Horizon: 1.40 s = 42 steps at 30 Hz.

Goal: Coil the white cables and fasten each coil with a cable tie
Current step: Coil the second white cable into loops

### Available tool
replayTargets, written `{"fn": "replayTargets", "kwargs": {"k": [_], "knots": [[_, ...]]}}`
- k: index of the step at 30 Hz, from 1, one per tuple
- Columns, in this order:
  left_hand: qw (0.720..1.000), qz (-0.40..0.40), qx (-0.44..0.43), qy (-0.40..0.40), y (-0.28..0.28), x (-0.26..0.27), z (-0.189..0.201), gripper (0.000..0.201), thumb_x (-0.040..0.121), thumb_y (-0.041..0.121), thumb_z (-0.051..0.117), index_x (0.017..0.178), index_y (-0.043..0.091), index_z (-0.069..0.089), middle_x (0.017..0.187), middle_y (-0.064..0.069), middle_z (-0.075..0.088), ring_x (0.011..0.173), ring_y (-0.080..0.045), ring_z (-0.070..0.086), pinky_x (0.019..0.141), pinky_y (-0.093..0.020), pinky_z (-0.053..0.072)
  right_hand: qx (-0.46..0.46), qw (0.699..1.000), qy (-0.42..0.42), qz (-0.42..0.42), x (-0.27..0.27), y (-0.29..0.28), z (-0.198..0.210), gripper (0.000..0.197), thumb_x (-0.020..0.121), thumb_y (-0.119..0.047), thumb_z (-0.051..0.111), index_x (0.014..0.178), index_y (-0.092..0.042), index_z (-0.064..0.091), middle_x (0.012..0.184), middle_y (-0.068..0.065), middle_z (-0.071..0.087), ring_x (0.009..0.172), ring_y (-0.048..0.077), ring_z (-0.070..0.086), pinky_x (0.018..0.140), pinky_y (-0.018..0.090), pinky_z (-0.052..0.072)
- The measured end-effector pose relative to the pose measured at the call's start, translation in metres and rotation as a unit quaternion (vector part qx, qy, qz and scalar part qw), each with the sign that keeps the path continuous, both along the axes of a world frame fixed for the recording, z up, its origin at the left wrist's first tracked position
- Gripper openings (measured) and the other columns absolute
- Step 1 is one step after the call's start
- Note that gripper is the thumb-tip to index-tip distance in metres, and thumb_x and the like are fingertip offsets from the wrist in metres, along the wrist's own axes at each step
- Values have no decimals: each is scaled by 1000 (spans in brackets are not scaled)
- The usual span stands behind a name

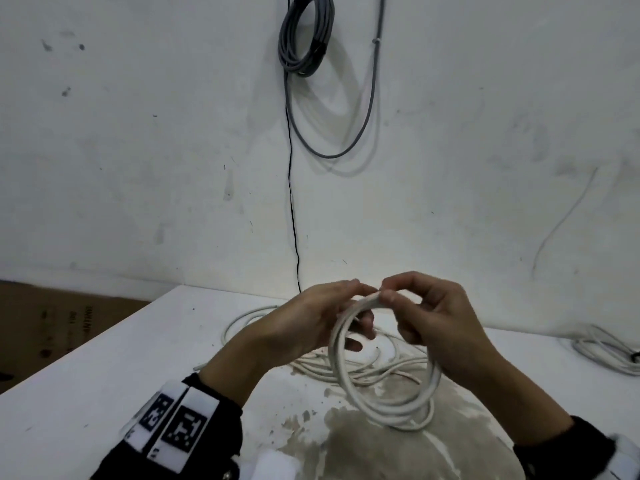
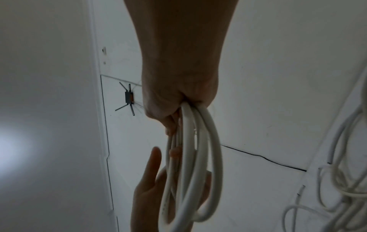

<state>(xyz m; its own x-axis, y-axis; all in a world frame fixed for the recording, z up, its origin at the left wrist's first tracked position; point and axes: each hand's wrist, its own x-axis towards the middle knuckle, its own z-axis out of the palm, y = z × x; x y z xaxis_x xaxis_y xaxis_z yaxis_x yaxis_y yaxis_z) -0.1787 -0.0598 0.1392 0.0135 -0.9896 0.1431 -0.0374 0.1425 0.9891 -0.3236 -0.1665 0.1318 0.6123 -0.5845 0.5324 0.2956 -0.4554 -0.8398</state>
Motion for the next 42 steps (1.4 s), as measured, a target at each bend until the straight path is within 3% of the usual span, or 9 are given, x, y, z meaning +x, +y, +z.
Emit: {"fn": "replayTargets", "kwargs": {"k": [3,6,9,17,22,26,31,35,42], "knots": [[996,65,-56,-24,0,-14,-7,36,92,28,45,123,9,51,88,-2,58,87,-15,67,76,-33,57,38,997,-58,-41,2,-5,0,14,85,0,60,74,-7,64,41,-3,37,37,11,29,39,20,29],[975,183,-121,19,-7,-32,-15,26,95,24,47,116,10,52,88,-6,59,59,-15,65,51,-26,54,38,994,-82,-69,6,-1,-3,14,87,-2,60,76,-9,64,41,-3,38,37,12,30,39,21,29],[934,304,-183,-36,-16,-35,-22,26,97,30,43,99,12,61,78,0,67,30,-10,43,33,-16,32,24,994,-72,-75,7,4,-5,9,88,-7,59,80,-10,61,42,-3,39,40,13,33,42,24,31],[781,398,-344,-337,-29,-18,-26,22,92,21,50,98,9,67,62,10,52,45,10,46,49,-1,32,-13,997,-12,-81,4,8,-10,8,94,-13,50,88,-9,52,86,3,65,58,9,57,54,27,46],[827,350,-309,-313,-37,-20,-30,20,94,19,52,93,10,69,48,2,49,38,-14,44,36,-22,38,-111,985,32,-127,-4,-1,-18,13,96,-13,47,103,-18,56,79,1,69,47,12,50,50,24,43],[864,295,-281,-296,-41,-31,-28,17,93,16,55,94,10,71,54,-8,57,33,-9,44,35,-14,37,-153,977,63,-135,-19,-10,-23,27,92,-16,55,118,-22,58,72,-8,62,42,11,52,45,23,46],[907,243,-243,-243,-48,-47,-28,18,92,19,55,94,14,72,67,-1,69,29,-8,43,34,-16,35,-263,941,67,-202,-40,-19,-24,16,92,-18,58,84,-10,69,63,9,57,40,12,57,43,25,51],[936,195,-208,-207,-54,-62,-31,21,91,19,57,108,17,68,38,10,54,29,-7,39,39,-14,34,-348,891,64,-286,-54,-30,-32,31,89,-28,55,69,-5,63,48,8,53,44,24,56,49,37,44],[895,232,-279,-260,-71,-100,-42,14,87,16,64,97,17,74,50,15,60,38,-6,38,45,-14,34,-359,856,31,-371,-89,-35,-45,35,82,-22,65,54,-2,59,40,7,51,38,25,50,46,33,37]]}}
